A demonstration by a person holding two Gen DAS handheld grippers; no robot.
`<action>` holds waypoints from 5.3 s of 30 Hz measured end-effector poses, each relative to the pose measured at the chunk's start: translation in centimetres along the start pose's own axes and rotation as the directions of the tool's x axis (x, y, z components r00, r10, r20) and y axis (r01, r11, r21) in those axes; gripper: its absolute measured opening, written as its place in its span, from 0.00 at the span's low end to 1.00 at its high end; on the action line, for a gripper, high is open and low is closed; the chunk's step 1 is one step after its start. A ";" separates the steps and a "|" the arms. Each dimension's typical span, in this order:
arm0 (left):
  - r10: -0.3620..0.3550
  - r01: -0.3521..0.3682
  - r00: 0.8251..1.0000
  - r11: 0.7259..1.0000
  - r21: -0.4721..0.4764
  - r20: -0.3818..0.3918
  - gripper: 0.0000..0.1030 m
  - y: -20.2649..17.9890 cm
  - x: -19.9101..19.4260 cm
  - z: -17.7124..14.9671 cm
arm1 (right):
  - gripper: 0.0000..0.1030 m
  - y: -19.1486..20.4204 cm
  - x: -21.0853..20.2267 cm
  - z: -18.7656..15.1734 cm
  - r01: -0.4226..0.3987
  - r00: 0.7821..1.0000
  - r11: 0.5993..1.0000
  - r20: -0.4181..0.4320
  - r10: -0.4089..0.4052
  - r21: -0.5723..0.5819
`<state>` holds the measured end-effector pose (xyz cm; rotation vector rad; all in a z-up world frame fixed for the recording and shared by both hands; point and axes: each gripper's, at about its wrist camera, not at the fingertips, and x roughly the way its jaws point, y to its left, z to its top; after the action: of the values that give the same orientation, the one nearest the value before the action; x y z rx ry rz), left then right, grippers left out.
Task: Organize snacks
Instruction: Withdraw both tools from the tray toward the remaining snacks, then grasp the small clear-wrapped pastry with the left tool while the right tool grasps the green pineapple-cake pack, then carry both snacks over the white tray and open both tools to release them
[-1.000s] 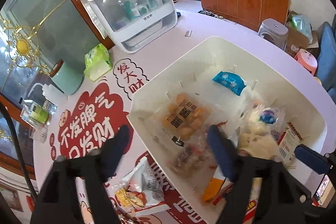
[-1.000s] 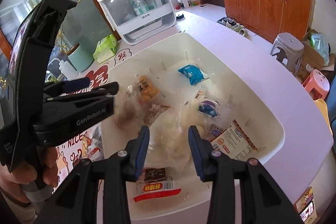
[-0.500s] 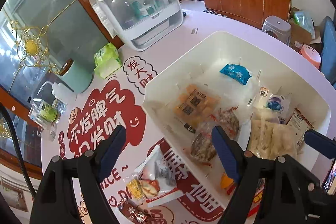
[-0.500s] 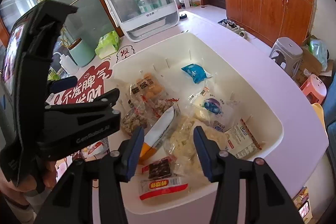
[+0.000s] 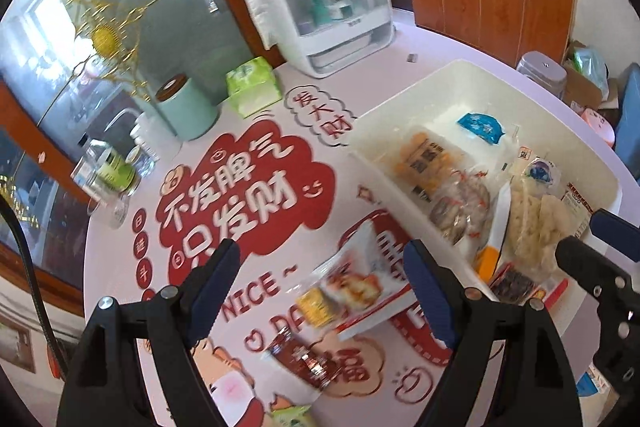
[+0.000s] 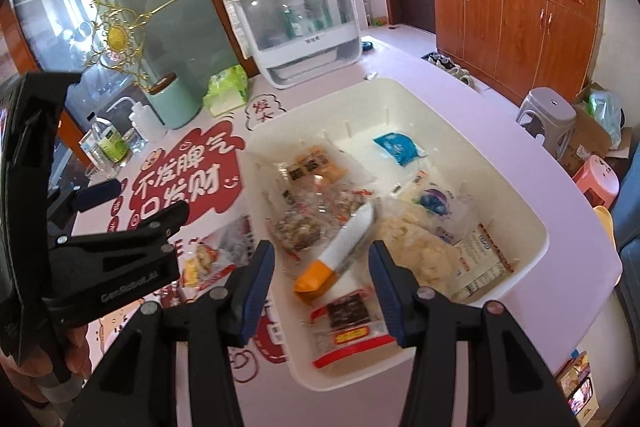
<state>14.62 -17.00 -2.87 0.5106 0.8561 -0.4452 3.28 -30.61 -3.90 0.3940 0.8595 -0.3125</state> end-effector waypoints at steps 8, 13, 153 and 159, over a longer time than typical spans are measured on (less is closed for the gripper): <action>0.030 -0.029 0.999 0.997 -0.071 0.011 0.84 6.8 -2.5 -3.7 | 0.48 5.0 -1.6 -1.2 -0.046 0.999 0.997 0.025 0.048 -0.059; 0.073 -0.074 0.997 0.989 -0.124 -0.009 0.85 11.6 -3.2 -6.7 | 0.49 7.8 -2.0 -2.4 -0.094 0.995 0.992 0.011 0.095 -0.088; -0.125 0.129 0.986 0.991 0.026 -0.110 0.35 -12.0 8.2 8.5 | 0.37 -8.6 4.9 2.8 0.005 0.996 0.989 -0.092 0.009 0.149; -0.067 0.069 0.994 0.997 0.021 -0.088 0.74 -11.3 7.8 7.6 | 0.42 -8.0 5.2 2.3 0.024 0.993 0.992 -0.118 -0.009 0.121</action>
<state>17.34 -31.68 -7.61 0.5273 0.9554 -0.4989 4.67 -39.33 -8.25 0.5238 0.9620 -0.3613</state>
